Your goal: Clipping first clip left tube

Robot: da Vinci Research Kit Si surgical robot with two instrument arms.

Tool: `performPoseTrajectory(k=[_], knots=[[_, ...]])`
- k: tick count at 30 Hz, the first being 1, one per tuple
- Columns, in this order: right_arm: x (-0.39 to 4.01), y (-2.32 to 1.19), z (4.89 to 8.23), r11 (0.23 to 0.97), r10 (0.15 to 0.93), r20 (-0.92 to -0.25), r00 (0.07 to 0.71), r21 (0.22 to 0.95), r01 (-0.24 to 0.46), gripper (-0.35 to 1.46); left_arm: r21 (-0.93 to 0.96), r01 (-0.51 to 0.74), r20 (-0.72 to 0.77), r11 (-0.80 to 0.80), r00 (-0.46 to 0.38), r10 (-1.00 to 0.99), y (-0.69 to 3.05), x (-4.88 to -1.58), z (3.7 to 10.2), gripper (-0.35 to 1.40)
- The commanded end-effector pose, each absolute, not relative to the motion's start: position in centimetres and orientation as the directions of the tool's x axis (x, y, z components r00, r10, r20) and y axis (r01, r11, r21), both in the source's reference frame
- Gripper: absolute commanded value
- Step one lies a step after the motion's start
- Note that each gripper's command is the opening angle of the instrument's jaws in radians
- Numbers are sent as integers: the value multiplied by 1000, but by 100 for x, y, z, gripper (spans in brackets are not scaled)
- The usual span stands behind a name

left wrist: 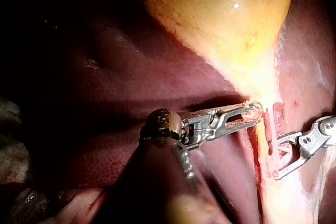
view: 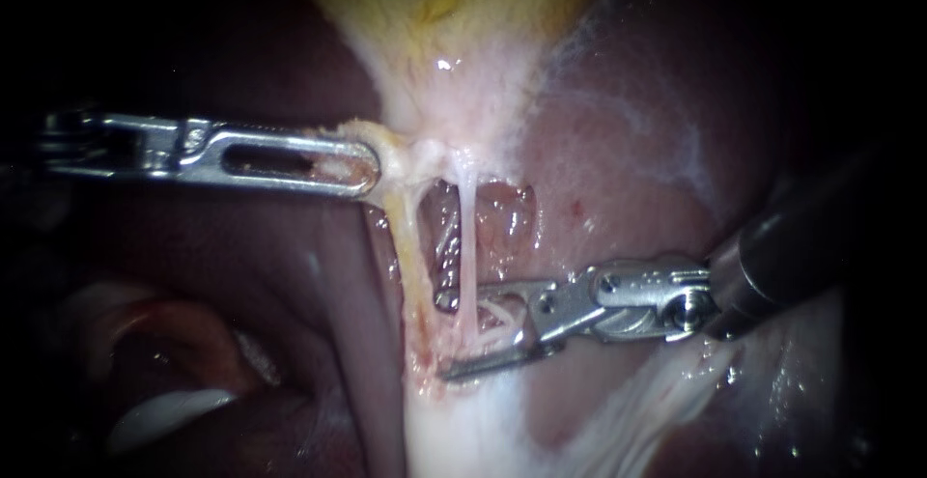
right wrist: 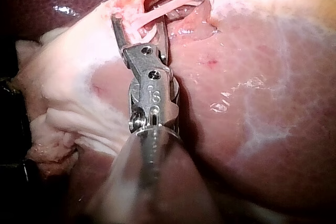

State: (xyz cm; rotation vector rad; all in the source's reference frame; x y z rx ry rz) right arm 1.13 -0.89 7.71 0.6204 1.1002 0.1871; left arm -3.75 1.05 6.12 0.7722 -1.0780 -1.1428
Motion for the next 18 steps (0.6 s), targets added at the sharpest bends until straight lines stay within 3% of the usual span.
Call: performPoseTrajectory(k=[1, 18], knots=[[113, -89, 770, 817, 438, -774, 457, 555, 157, 48, 908, 322, 267, 268, 51, -962, 105, -375, 612, -35], [92, -70, 752, 821, 451, -768, 453, 557, 127, 48, 908, 322, 267, 268, 51, -962, 105, -375, 612, -35]])
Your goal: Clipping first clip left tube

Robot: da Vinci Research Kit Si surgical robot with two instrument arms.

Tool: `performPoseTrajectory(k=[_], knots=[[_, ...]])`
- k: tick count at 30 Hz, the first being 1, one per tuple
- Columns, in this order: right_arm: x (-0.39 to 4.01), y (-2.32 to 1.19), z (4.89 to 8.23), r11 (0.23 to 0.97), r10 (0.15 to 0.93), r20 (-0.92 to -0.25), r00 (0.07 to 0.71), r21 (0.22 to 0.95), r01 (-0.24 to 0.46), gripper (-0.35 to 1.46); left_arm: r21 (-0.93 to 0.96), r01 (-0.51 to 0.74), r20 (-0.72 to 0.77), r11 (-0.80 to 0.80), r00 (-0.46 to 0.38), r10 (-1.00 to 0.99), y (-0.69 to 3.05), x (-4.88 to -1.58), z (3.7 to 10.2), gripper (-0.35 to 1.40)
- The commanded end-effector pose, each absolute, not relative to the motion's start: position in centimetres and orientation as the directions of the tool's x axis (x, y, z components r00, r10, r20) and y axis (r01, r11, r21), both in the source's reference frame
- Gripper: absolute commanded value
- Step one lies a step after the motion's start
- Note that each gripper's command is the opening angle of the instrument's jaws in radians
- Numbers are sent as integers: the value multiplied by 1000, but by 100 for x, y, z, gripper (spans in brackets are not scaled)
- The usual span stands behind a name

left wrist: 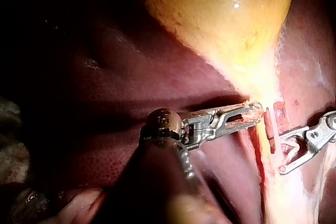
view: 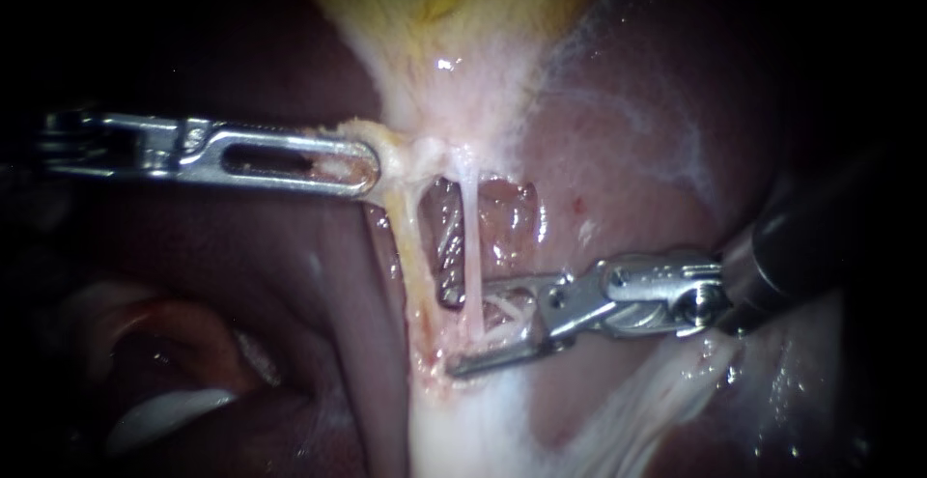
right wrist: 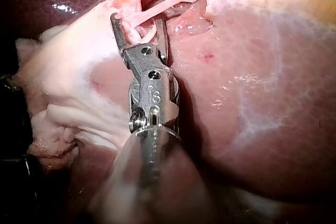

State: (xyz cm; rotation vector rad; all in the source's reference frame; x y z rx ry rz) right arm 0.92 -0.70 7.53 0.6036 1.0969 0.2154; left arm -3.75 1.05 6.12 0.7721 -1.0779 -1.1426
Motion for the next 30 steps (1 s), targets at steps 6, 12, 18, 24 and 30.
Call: performPoseTrajectory(k=[6, 12, 18, 24, 30], knots=[[84, -60, 742, 821, 459, -764, 454, 560, 113, 48, 908, 322, 267, 268, 51, -962, 105, -375, 612, -35], [81, -55, 732, 819, 467, -764, 445, 564, 108, 48, 908, 322, 267, 268, 51, -962, 105, -375, 611, -35], [79, -48, 719, 816, 483, -767, 422, 569, 102, 48, 908, 322, 267, 268, 51, -962, 105, -375, 611, -35], [80, -45, 706, 812, 495, -770, 402, 575, 102, 48, 908, 322, 267, 268, 51, -962, 105, -375, 611, -35], [81, -45, 700, 810, 500, -772, 393, 577, 103, 48, 908, 322, 267, 268, 51, -963, 104, -375, 611, -35]])
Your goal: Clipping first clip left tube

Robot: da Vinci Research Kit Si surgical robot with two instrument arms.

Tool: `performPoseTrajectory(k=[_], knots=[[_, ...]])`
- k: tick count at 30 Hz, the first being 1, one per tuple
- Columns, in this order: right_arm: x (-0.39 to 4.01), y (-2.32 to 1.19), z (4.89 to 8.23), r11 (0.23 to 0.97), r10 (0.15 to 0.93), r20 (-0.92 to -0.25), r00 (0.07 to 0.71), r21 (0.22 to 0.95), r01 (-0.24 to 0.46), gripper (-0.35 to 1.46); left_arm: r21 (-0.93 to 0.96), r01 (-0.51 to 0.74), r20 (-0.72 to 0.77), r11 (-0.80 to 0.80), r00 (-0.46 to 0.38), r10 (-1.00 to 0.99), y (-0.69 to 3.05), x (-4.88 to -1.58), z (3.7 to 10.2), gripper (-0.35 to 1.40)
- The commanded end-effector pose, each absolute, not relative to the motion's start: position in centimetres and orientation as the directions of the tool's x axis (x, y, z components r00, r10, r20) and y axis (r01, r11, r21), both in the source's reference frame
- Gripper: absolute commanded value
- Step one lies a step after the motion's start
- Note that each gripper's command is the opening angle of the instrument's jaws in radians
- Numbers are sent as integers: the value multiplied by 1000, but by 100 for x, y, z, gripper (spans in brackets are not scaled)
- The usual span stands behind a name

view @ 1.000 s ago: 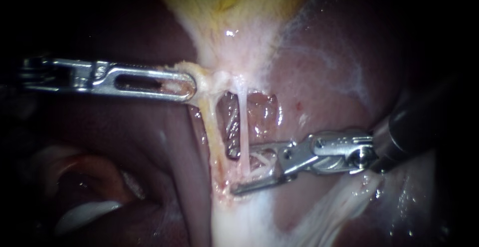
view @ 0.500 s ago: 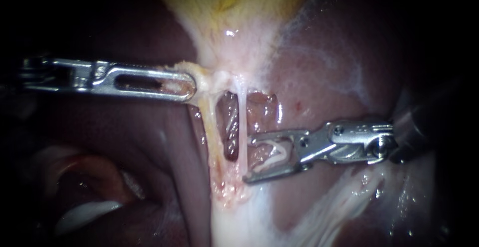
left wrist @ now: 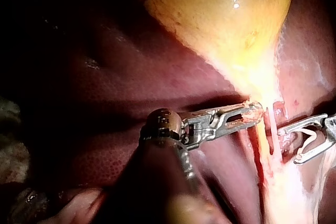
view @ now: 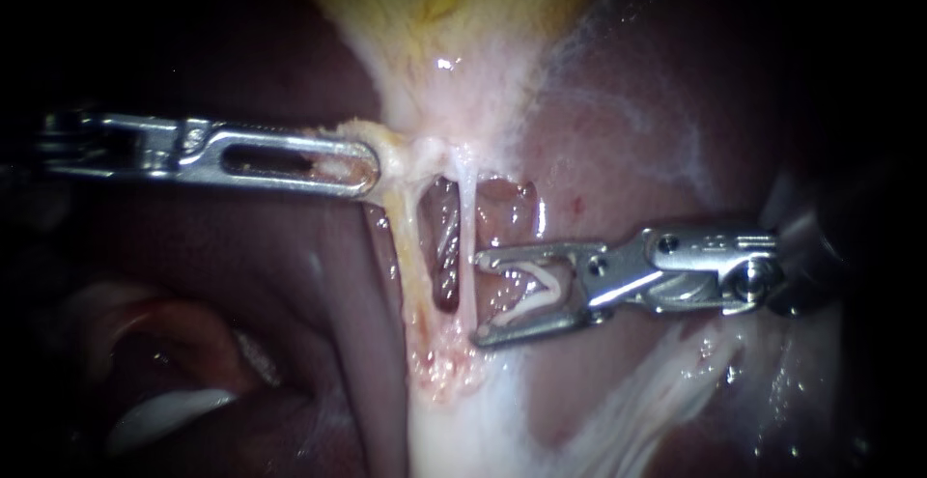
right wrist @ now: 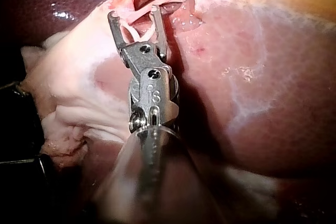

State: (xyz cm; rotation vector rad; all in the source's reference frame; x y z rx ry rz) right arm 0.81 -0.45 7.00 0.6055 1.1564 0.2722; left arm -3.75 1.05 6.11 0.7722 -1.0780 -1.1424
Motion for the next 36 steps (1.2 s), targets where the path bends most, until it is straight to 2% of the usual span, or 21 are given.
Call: performPoseTrajectory(k=[1, 14, 28, 36], knots=[[81, -45, 698, 813, 496, -776, 390, 573, 105, 48, 908, 322, 267, 268, 51, -963, 104, -375, 610, -35], [88, -46, 692, 813, 502, -777, 378, 574, 101, 48, 908, 322, 267, 268, 51, -963, 104, -375, 610, -35], [120, -62, 714, 817, 491, -783, 382, 566, 112, 49, 908, 322, 267, 268, 50, -963, 104, -375, 610, -35], [140, -73, 722, 809, 485, -788, 381, 569, 146, 49, 908, 323, 266, 268, 50, -963, 104, -376, 610, -35]])
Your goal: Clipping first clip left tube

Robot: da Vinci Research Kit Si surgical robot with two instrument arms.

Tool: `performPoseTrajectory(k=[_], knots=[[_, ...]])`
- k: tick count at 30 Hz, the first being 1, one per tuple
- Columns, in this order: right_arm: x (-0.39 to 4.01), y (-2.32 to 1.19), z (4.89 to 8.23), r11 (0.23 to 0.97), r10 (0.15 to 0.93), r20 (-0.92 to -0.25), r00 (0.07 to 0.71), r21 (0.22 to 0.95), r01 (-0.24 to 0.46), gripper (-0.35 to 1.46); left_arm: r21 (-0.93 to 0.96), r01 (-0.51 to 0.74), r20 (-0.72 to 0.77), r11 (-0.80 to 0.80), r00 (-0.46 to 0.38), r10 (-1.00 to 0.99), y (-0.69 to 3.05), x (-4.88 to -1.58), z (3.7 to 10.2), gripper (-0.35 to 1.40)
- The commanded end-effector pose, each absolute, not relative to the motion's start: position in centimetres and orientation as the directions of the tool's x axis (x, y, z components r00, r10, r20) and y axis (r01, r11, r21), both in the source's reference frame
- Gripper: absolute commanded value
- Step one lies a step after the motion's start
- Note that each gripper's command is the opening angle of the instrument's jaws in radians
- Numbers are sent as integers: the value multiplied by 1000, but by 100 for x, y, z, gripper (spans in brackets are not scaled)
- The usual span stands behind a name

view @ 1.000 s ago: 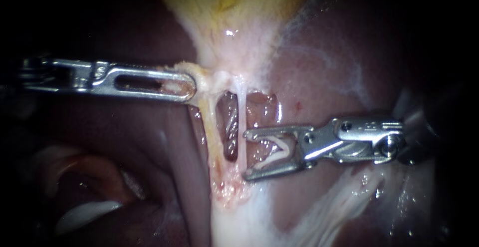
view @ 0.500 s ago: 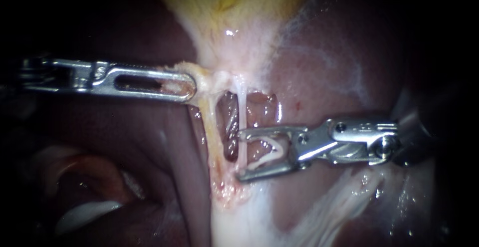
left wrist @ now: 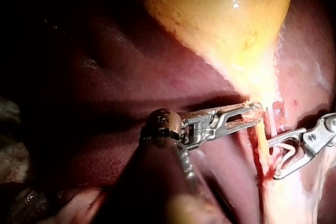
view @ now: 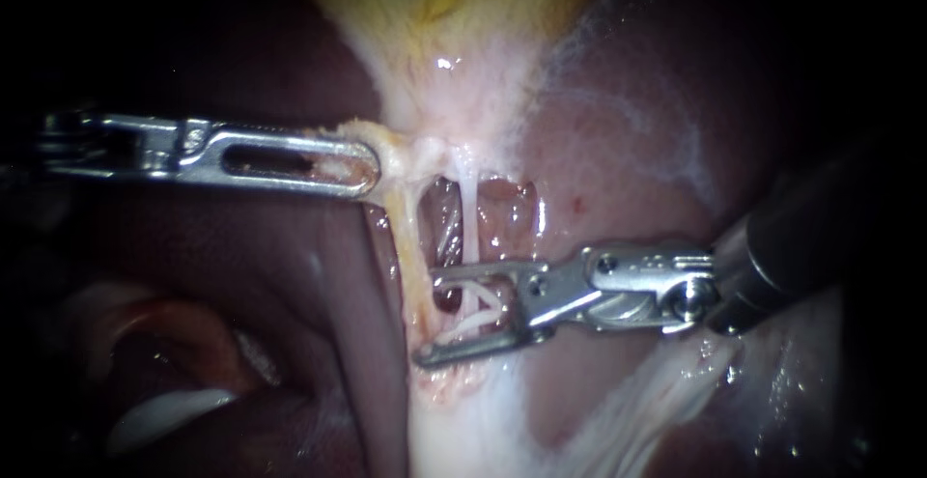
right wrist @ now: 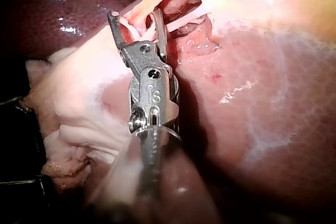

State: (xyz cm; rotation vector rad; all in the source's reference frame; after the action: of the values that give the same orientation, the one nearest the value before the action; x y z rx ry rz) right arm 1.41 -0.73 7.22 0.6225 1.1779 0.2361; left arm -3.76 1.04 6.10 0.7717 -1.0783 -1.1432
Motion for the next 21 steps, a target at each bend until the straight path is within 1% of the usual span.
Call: performPoseTrajectory(k=[1, 4, 9, 16, 21], knots=[[142, -74, 722, 808, 486, -789, 375, 570, 152, 49, 908, 323, 266, 268, 50, -963, 104, -376, 610, -35], [149, -76, 720, 802, 489, -794, 361, 572, 172, 49, 908, 323, 266, 268, 50, -963, 104, -377, 610, -35], [166, -84, 724, 805, 474, -804, 358, 561, 194, 49, 908, 323, 266, 268, 50, -963, 105, -378, 610, -35], [189, -98, 741, 803, 465, -808, 362, 557, 211, 50, 907, 324, 266, 268, 49, -963, 105, -380, 610, -35], [196, -97, 742, 803, 464, -809, 362, 556, 213, 50, 907, 325, 266, 267, 48, -963, 105, -381, 611, -35]])
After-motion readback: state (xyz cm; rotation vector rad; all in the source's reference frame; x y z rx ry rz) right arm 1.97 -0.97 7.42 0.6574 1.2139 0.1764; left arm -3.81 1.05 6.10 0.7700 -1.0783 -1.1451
